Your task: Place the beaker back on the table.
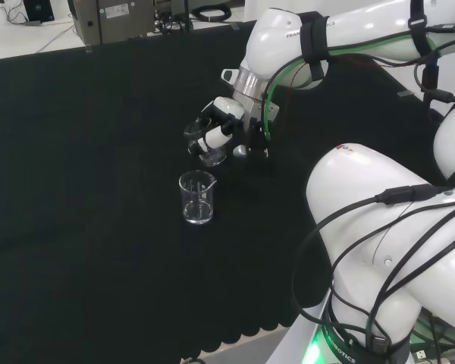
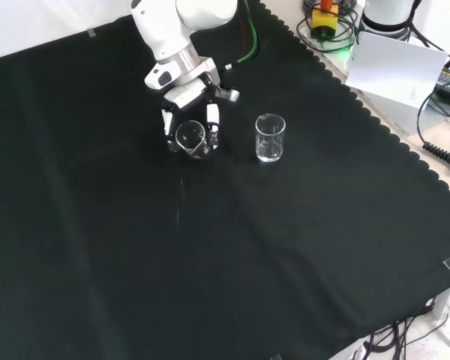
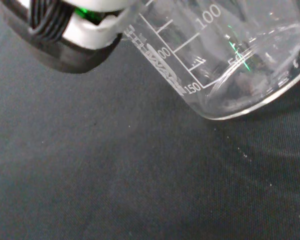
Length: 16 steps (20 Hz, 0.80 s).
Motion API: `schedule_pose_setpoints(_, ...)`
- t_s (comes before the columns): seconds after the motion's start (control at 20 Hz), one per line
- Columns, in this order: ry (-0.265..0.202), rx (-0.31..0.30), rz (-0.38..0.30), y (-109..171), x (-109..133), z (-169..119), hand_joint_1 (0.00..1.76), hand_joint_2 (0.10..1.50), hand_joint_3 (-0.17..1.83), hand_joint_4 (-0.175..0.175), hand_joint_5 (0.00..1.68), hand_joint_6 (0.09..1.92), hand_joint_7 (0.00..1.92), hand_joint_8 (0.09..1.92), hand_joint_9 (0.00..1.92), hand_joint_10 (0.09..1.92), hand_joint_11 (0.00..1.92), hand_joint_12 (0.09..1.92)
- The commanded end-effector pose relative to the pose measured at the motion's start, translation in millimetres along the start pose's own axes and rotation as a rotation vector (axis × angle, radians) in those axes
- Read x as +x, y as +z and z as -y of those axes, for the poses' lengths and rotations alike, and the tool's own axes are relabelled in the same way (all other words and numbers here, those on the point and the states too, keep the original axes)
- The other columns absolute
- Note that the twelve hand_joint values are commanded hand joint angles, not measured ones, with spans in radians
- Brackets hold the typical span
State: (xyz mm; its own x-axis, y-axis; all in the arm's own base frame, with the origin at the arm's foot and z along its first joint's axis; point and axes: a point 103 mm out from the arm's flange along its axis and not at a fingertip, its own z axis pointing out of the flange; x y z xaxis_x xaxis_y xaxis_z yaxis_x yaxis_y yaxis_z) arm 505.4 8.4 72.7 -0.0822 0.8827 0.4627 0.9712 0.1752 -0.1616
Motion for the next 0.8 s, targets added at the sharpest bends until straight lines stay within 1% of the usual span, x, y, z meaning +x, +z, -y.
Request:
schedule_pose_setpoints(0.05,-0.002,-0.1,-0.05,-5.0,-3.7,5.6,1.19,1.07,-0.07,-0.175,1.14,0.74,0.97,0.77,1.34,0.09,1.18,0.78)
schedule_pose_setpoints(0.1,-0.002,-0.118,-0.066,-5.5,-4.1,6.0,1.2,1.07,-0.08,-0.175,1.16,0.72,0.98,0.77,1.34,0.09,1.17,0.78)
schedule_pose_setpoints(0.15,-0.006,-0.131,-0.073,-6.3,-4.0,6.2,1.22,1.07,-0.08,-0.134,1.17,0.74,1.02,0.77,1.34,0.09,1.16,0.78)
schedule_pose_setpoints(0.2,-0.008,-0.144,-0.077,-7.2,-3.9,6.4,1.24,1.07,-0.08,-0.104,1.18,0.77,1.04,0.77,1.35,0.09,1.15,0.78)
schedule_pose_setpoints(0.25,-0.008,-0.152,-0.081,-7.8,-3.9,6.3,1.25,1.08,-0.07,-0.087,1.18,0.79,1.06,0.77,1.35,0.09,1.14,0.78)
schedule_pose_setpoints(0.3,-0.01,-0.154,-0.079,-7.9,-3.5,6.0,1.26,1.08,-0.07,-0.079,1.18,0.8,1.07,0.77,1.35,0.09,1.14,0.78)
schedule_pose_setpoints(0.35,-0.01,-0.158,-0.08,-7.5,-2.9,5.6,1.26,1.08,-0.07,-0.076,1.18,0.8,1.08,0.76,1.36,0.09,1.14,0.78)
schedule_pose_setpoints(0.6,-0.008,-0.145,-0.078,-2.2,-0.6,1.5,1.27,1.07,-0.07,-0.09,1.2,0.78,1.09,0.73,1.36,0.09,1.13,0.78)
schedule_pose_setpoints(0.7,-0.005,-0.129,-0.074,0.4,0.0,-0.2,1.27,1.07,-0.07,-0.097,1.2,0.78,1.09,0.73,1.36,0.09,1.13,0.78)
schedule_pose_setpoints(0.8,-0.003,-0.127,-0.07,2.4,1.6,-1.8,1.27,1.07,-0.07,-0.111,1.21,0.77,1.09,0.74,1.35,0.09,1.13,0.78)
